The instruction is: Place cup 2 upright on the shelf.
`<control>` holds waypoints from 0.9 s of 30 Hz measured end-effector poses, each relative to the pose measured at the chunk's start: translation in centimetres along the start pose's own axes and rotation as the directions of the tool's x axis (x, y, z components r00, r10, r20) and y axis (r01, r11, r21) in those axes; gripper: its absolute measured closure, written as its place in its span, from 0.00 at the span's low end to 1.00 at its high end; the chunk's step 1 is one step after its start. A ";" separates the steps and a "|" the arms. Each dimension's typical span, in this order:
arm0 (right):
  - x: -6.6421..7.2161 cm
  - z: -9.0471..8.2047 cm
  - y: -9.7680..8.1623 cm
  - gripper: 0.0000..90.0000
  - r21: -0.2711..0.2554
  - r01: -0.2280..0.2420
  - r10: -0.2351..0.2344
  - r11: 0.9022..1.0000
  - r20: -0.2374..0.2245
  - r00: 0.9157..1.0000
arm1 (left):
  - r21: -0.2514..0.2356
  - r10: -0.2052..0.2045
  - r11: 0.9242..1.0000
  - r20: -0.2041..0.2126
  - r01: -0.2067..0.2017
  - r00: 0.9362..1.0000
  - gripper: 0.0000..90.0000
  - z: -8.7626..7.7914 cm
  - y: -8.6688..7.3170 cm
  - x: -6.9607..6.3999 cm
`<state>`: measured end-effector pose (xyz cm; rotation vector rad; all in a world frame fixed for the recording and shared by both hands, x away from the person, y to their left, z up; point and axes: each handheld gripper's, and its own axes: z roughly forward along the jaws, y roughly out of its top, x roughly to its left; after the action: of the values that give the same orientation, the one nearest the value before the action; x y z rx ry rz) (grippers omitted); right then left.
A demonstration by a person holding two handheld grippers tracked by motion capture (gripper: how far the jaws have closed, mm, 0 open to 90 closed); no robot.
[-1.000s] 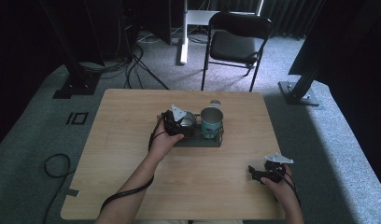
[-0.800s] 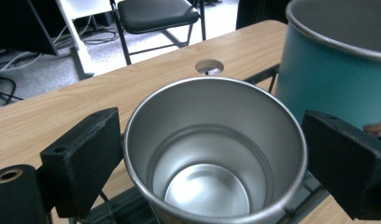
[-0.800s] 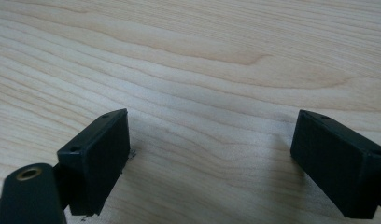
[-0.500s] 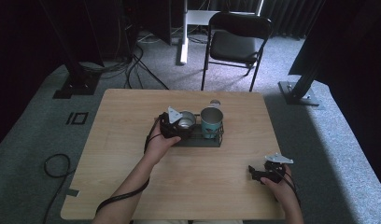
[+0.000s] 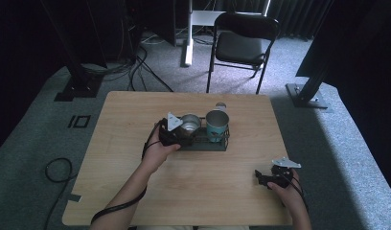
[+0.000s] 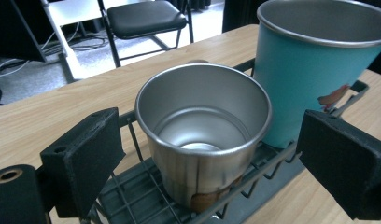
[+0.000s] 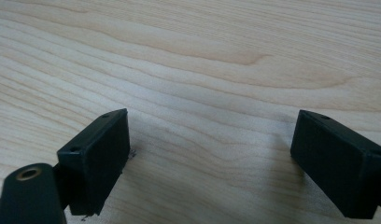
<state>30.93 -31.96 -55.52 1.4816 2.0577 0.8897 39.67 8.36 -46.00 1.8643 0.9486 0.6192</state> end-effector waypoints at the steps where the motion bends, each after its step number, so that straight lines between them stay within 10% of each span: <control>1: 0.0 0.0 0.0 0.13 0.000 0.000 0.000 1.000 0.000 1.000 | -0.001 0.005 1.000 0.000 -0.005 1.000 0.09 -0.2 -0.1 0.0; 27: 0.0 0.0 0.0 0.13 0.001 -0.001 0.001 1.000 0.000 1.000 | -0.020 -0.018 1.000 0.012 0.018 1.000 0.09 -3.5 -2.4 1.4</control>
<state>30.92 -31.95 -55.52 1.4833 2.0576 0.8892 37.06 11.96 -46.56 1.8378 0.9476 0.6044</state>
